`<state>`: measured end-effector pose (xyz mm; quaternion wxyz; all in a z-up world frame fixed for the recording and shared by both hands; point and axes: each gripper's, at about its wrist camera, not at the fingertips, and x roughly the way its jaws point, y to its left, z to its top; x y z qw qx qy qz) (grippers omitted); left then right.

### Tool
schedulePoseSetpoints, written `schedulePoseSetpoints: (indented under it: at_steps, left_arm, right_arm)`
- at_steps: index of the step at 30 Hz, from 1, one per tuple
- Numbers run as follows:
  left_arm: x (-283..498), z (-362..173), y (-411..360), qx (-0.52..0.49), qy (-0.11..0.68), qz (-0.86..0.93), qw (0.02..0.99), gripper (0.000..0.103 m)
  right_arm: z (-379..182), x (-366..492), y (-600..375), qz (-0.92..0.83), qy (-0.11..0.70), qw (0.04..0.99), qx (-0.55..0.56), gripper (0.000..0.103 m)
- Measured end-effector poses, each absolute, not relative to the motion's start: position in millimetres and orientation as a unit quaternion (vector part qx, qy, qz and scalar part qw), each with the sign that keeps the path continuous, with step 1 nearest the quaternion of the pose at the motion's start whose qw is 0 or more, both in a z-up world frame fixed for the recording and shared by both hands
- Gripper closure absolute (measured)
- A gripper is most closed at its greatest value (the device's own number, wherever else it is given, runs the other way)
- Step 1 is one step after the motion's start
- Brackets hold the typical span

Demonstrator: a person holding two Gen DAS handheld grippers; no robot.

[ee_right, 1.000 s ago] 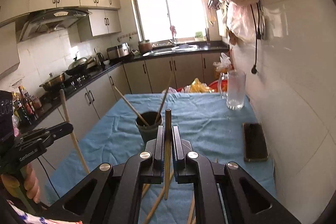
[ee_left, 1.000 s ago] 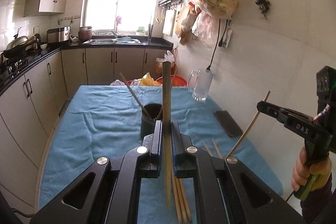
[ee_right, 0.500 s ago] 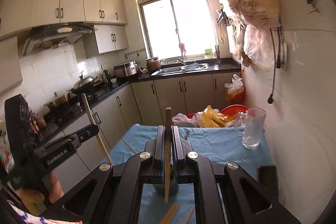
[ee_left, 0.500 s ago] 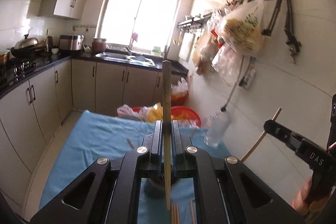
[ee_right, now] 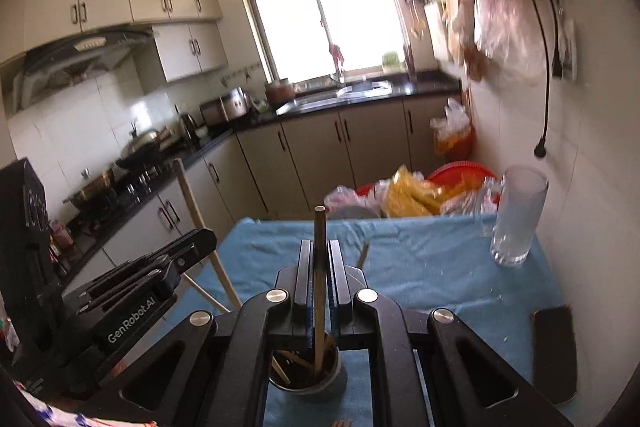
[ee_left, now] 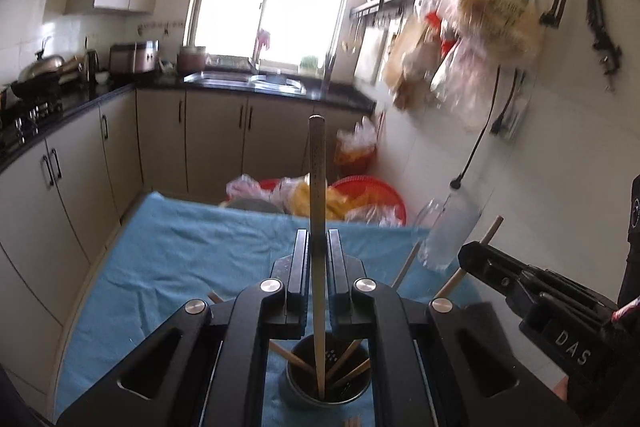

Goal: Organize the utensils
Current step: 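Open the left gripper to drop the chopstick into the cup, then move the left gripper back to the chopstick pile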

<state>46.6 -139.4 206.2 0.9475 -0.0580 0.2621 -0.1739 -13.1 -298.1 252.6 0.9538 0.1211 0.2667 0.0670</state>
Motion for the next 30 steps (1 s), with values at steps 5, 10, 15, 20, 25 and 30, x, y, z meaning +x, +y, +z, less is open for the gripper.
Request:
schedulePoseSetpoints:
  at_steps: [5, 10, 15, 20, 25, 30]
  left_arm:
    - [56, 189, -137, -0.068, 0.293, -0.166, 0.939, 0.096]
    - [46, 192, -132, -0.064, 0.290, -0.164, 0.941, 0.092]
    - [25, 204, -124, -0.062, 0.269, -0.157, 0.948, 0.066]
    - [-5, 218, -109, -0.067, 0.257, -0.160, 0.951, 0.060]
    - [-45, 224, -86, -0.076, 0.242, -0.156, 0.955, 0.052]
    - [-75, 203, -72, -0.084, 0.258, -0.153, 0.950, 0.047]
  right_arm:
    - [227, 2, -304, 0.065, 0.296, 0.944, 0.132, 0.096]
    - [218, 10, -309, 0.057, 0.306, 0.940, 0.139, 0.089]
    - [222, 5, -309, 0.046, 0.300, 0.944, 0.131, 0.063]
    - [236, -14, -314, 0.038, 0.290, 0.948, 0.130, 0.061]
    - [242, -46, -321, 0.028, 0.284, 0.951, 0.119, 0.048]
    - [217, -80, -338, 0.012, 0.317, 0.941, 0.115, 0.045]
